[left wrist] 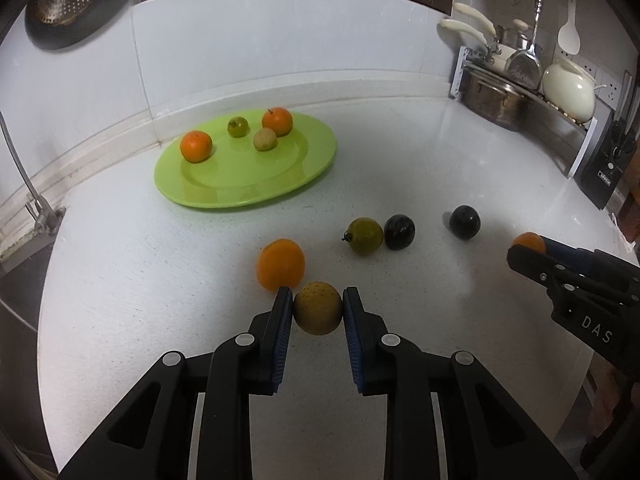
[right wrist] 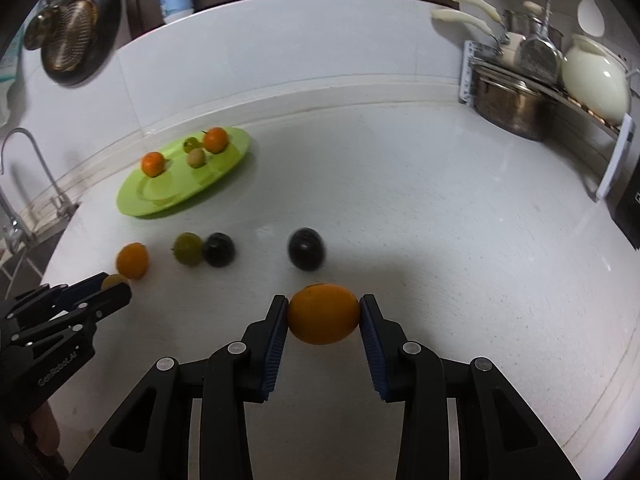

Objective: Organize fruits
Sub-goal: 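Grasp the yellow-brown round fruit with the left gripper while the right gripper grasps a tangerine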

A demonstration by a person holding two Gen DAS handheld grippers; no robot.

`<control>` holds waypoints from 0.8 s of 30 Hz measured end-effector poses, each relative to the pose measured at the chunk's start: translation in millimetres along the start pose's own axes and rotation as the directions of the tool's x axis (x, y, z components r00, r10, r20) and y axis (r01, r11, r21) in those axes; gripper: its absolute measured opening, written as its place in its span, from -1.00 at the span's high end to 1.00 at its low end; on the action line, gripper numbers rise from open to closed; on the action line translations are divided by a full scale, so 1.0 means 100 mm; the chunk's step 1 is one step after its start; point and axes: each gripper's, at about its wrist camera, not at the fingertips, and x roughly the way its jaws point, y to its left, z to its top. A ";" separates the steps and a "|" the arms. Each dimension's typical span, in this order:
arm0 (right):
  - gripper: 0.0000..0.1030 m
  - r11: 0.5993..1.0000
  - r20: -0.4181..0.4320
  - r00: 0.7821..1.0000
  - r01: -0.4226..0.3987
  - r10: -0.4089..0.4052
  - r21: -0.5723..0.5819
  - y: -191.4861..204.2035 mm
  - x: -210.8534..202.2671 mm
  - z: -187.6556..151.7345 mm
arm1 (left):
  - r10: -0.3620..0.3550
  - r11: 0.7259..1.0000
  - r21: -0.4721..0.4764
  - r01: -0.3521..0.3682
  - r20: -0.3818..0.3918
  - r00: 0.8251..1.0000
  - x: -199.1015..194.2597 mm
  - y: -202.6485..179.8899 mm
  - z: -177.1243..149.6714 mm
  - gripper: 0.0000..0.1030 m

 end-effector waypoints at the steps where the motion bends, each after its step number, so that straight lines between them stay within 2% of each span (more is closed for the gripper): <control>1: 0.28 1.000 0.003 1.000 -0.007 0.007 -0.003 0.02 -0.01 0.02 | 0.000 1.000 0.000 0.000 0.005 1.000 -0.03 0.01 0.00 0.49; 15: 0.28 0.989 0.077 0.993 -0.085 0.095 -0.121 0.43 -0.30 0.20 | 0.037 0.999 -0.007 -0.037 0.095 0.995 -0.43 0.18 0.06 0.49; 24: 0.28 0.972 0.066 0.979 -0.181 0.193 -0.152 0.59 -0.30 0.33 | 0.064 0.998 -0.026 -0.061 0.132 0.989 -0.58 0.32 0.08 0.49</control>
